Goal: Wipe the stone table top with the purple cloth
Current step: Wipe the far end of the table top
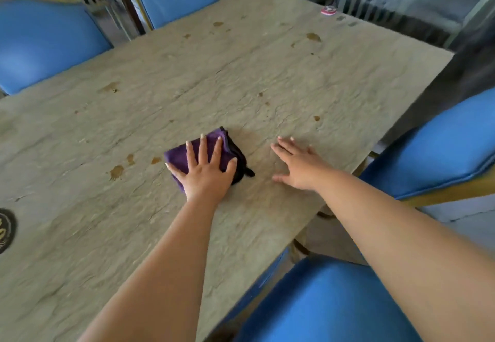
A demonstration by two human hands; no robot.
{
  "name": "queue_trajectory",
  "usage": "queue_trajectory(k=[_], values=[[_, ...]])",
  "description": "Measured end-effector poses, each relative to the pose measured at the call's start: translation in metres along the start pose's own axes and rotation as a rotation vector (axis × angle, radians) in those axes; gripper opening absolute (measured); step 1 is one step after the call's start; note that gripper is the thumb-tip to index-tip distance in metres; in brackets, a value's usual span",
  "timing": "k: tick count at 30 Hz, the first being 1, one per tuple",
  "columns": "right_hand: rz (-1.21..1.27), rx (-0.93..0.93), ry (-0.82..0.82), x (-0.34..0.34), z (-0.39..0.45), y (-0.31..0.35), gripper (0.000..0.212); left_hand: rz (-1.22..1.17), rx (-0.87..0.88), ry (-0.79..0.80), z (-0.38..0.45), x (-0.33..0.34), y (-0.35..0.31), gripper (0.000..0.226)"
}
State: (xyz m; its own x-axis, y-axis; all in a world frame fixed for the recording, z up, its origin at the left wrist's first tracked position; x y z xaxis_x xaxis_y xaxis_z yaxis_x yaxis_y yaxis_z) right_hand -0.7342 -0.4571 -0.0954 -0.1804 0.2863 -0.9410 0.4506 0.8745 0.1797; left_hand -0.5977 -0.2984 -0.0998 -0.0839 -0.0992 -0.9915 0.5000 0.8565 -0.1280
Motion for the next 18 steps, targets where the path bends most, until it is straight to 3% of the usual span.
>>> queue_trajectory(k=[2,4,10,12,14,18], values=[[0.07,-0.035,0.006,0.007,0.005,-0.008,0.081,0.003,-0.079,0.014,0.01,0.002,-0.017,0.068],[0.119,-0.07,-0.036,0.006,0.006,-0.01,0.076,0.002,-0.035,0.009,-0.003,0.0,-0.038,0.067],[0.083,-0.077,-0.139,0.011,0.004,-0.007,0.063,0.027,0.432,-0.079,-0.146,-0.003,-0.065,0.065],[0.058,-0.069,-0.154,0.012,0.002,-0.007,0.062,0.063,0.476,-0.055,-0.159,-0.002,-0.046,0.067],[0.048,-0.079,-0.157,0.012,0.002,-0.007,0.061,0.08,0.344,-0.07,-0.134,-0.007,-0.022,0.067],[0.044,-0.088,-0.152,0.014,0.003,-0.01,0.061,0.011,-0.092,-0.071,-0.062,-0.009,-0.005,0.067]])
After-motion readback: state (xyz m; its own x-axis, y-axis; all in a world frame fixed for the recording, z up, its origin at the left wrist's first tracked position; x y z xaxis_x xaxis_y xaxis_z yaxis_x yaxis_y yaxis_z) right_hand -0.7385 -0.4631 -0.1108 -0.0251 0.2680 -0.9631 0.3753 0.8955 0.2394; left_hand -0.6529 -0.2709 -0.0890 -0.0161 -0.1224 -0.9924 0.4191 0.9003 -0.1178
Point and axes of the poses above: each hand's wrist, its own z-axis towards the middle knuckle, its own x-axis out of the palm, y = z × x, the point moved 10 cm from there along z, towards the middle knuckle, and after that the axes turned 9 degrees about -y, right-handed, at the moved point
